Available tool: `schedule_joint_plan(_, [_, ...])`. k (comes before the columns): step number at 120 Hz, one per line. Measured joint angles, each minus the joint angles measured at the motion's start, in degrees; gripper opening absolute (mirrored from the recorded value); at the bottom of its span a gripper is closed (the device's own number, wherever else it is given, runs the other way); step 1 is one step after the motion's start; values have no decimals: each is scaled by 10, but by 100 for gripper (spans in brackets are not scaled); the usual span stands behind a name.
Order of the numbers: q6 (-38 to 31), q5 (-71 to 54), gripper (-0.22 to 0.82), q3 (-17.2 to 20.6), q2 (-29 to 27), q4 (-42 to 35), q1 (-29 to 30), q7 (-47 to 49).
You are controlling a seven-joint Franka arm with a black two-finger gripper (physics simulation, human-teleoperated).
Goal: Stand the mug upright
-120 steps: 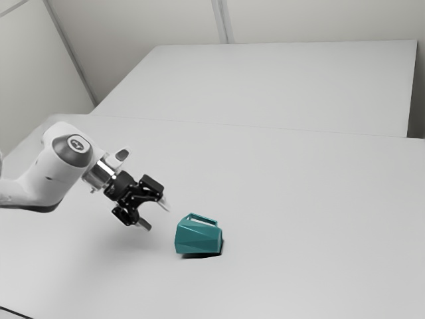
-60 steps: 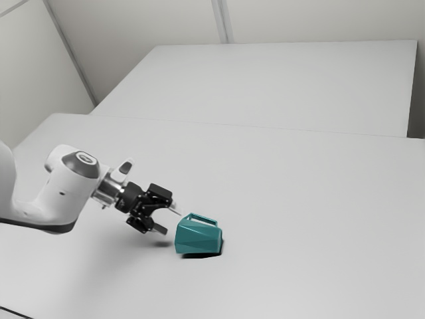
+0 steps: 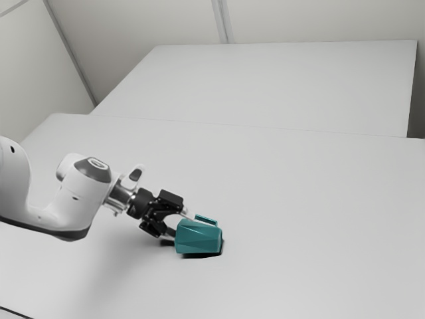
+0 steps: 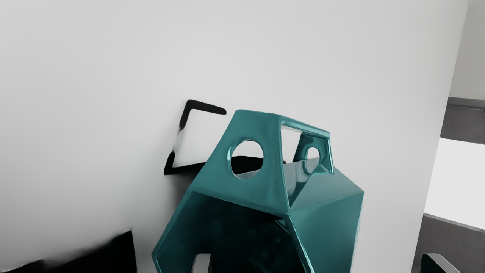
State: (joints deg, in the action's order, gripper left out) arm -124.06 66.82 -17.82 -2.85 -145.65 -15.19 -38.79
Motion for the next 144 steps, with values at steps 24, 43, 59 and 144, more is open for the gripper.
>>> schedule_joint_plan(24, [7, 49, 60, 1, -1, -14, -2, -26])
schedule_joint_plan(43, [20, 73, 60, 1, -3, -17, 1, -51])
schedule_joint_plan(59, [29, 86, 60, 1, -4, -23, 0, -73])
schedule_joint_plan(144, [45, 114, 8, 1, -5, -35, 0, -150])
